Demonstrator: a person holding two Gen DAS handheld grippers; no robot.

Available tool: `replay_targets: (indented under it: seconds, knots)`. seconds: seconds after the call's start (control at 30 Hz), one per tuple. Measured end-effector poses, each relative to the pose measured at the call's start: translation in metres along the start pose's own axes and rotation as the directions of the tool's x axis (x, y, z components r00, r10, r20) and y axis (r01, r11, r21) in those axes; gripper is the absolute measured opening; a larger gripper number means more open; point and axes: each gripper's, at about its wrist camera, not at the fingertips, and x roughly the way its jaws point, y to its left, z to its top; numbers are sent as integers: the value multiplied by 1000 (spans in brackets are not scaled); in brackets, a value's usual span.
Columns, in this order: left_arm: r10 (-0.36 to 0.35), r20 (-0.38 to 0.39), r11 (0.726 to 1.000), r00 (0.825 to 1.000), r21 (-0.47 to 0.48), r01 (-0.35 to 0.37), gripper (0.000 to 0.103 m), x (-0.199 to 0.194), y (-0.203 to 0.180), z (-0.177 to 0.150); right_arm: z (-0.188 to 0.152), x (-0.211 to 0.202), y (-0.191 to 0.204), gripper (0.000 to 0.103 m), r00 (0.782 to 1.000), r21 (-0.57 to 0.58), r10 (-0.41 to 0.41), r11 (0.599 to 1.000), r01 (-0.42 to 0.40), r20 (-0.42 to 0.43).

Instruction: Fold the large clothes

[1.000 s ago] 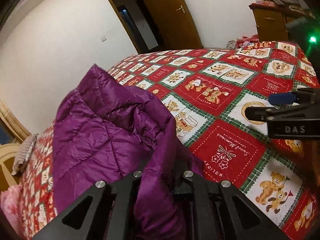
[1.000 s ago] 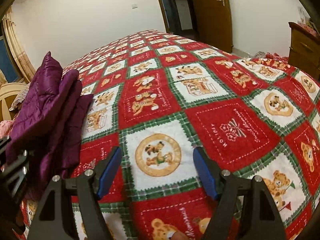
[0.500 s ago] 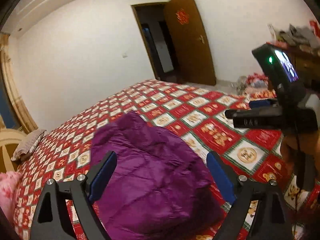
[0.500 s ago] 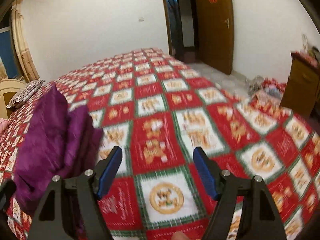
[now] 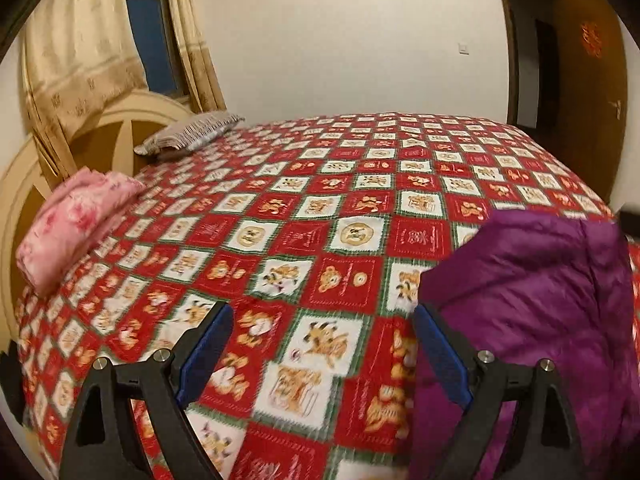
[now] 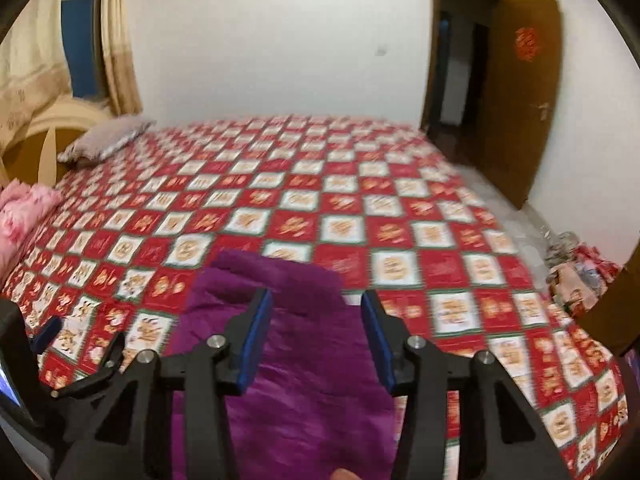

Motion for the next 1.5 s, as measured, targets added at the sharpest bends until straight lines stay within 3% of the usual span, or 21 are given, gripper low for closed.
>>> replay_targets:
  seconds: [0.13,0.23,0.4,0.5,0.9,1.5]
  knots:
    - [-133,-24,989,991,-70,131,92,27,-14,9,-14,57,-3,44,998,81,-20,996,25,-65]
    - [-173,-31,985,984,-26,172,92,44,-41,9,-37,80,-30,34,997,132,-26,991,36,-79]
    - [-134,-49,982,990,128,139,92,64,-98,-2,-80,98,-77,32,998,221,11,975,3,-64]
    - [-90,-25,980,996,174,93,92,65,-114,-10,-85,97,-85,32,999,226,22,974,-14,-33]
    - [-102,-65,987,993,122,109,98,81,-113,-21,-96,113,-96,33,996,257,90,963,-84,-13]
    - [-106,-95,988,990,104,116,100,94,-114,-28,-103,125,-95,33,995,260,99,961,-90,-21]
